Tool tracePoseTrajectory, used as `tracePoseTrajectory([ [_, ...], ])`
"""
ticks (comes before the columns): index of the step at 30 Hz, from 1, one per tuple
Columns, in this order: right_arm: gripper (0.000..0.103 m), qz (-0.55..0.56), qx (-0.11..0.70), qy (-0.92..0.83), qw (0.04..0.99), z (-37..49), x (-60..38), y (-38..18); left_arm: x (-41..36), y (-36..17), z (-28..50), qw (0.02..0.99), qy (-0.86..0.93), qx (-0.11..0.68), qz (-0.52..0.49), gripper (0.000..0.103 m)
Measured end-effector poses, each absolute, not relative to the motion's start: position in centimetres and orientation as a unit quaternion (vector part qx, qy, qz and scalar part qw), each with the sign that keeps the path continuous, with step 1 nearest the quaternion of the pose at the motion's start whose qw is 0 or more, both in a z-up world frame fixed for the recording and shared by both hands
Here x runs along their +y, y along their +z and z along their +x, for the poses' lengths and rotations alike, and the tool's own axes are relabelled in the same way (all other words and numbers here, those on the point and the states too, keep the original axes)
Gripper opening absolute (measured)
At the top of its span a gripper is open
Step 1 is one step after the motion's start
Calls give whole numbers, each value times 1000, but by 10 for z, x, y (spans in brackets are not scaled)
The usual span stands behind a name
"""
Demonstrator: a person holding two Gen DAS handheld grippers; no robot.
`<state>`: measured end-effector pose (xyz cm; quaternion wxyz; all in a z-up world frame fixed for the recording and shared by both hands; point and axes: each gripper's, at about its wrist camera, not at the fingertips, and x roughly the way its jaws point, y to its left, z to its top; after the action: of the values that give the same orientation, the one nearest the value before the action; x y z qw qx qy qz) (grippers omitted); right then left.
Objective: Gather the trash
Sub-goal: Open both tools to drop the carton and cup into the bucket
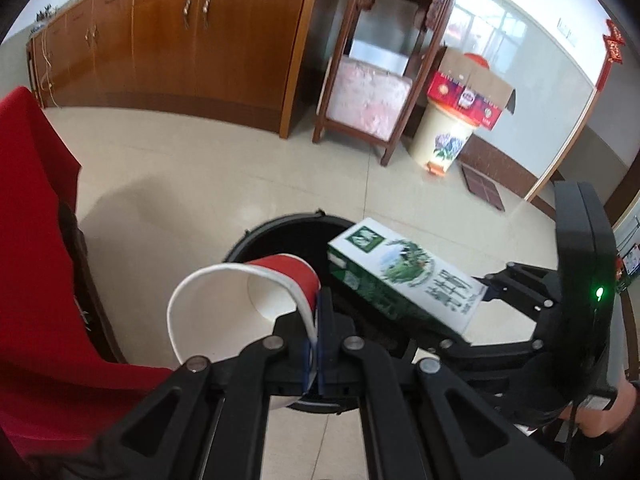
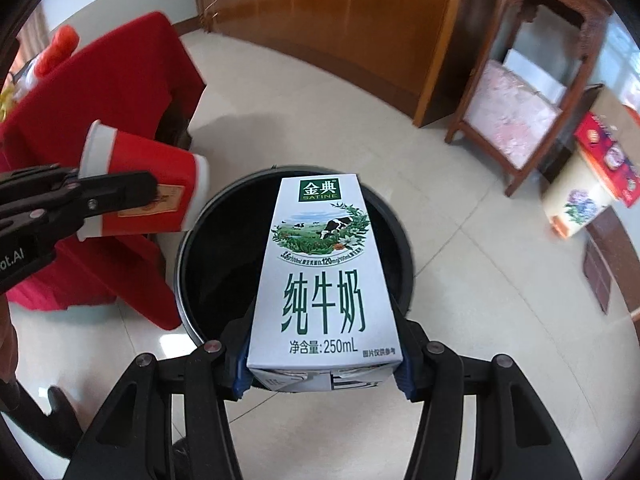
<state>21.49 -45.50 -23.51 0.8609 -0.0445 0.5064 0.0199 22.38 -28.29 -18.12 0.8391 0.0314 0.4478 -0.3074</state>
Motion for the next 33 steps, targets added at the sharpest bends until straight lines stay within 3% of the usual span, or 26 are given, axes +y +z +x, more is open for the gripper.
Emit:
tracePoseTrajectory([
  [3,58,-48,524,38,850,228,-456,-260,-296,-201,230,824,-314,471,32,9],
  [4,62,-57,531,41,845,232,-455,-269,-296,-204,233,823,-307,476,33,30],
  [5,70,-81,535,27,840,234,-454,-280,-295,-209,234,826,-291,482,34,65],
  [6,86,-96,537,11,838,235,-454,-287,-292,-209,233,832,-277,479,36,75],
  [10,92,-93,548,-18,831,238,-466,-298,-273,-209,230,854,-229,465,44,95],
  [19,103,-41,534,-102,838,232,-496,-272,-248,-193,221,869,-185,456,56,103],
  [33,103,-1,440,-144,886,189,-465,-189,-215,-144,201,894,-156,415,58,103],
])
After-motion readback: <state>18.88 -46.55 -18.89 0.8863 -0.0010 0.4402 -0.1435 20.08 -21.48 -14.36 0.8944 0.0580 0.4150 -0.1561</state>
